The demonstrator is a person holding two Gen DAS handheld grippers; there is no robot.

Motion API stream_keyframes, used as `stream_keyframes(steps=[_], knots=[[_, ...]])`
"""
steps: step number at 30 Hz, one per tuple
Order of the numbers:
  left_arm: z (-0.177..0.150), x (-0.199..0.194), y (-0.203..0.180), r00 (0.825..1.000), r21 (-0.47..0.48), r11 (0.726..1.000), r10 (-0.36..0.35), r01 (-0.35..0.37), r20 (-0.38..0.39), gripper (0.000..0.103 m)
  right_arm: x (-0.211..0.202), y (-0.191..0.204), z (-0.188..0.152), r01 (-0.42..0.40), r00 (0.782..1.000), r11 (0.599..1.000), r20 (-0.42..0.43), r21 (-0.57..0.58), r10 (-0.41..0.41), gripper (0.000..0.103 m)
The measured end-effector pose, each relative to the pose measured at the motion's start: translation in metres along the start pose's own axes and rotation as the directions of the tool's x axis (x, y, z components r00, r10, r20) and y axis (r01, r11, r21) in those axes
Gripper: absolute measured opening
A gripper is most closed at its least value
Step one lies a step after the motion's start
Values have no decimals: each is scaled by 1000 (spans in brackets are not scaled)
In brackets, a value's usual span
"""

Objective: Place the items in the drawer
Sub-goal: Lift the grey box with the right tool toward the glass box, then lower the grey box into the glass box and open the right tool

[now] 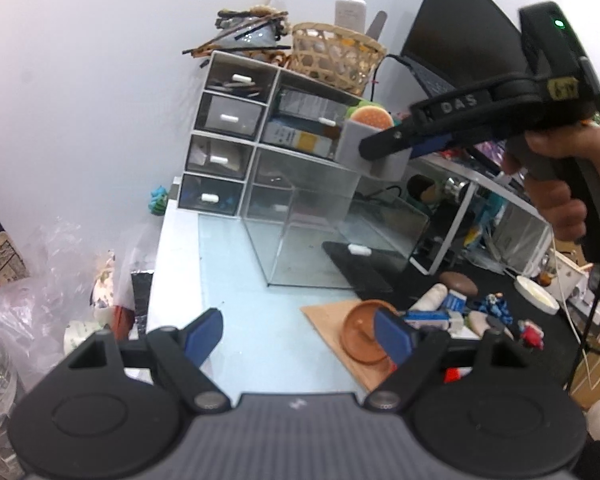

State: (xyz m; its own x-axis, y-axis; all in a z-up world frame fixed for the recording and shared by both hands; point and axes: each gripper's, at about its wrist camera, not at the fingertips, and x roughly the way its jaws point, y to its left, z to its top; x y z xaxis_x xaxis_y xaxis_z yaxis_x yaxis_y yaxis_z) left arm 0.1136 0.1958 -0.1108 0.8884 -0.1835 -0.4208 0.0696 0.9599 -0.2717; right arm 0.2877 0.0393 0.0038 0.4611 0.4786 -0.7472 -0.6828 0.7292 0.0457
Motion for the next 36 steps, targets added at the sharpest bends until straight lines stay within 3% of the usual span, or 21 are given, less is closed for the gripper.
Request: stream_keyframes(steps=[9, 17, 30, 36], knots=[[-2, 0, 3, 1000, -10, 1000, -8, 8, 8, 86, 42, -3, 4, -62, 992, 996, -102, 57, 68, 59], [-3, 6, 6, 1000, -21, 999, 30, -30, 2, 86, 63, -16, 6, -62, 987, 995, -142, 72, 72, 59], [2, 9, 1, 1000, -43, 999, 17, -17, 10, 86, 100, -21, 10, -122, 966, 991, -224, 45, 129, 60], [-1, 15, 0, 1000, -37, 999, 17, -17, -9, 86, 111, -22, 9, -118, 968, 992, -219, 36, 123, 60]])
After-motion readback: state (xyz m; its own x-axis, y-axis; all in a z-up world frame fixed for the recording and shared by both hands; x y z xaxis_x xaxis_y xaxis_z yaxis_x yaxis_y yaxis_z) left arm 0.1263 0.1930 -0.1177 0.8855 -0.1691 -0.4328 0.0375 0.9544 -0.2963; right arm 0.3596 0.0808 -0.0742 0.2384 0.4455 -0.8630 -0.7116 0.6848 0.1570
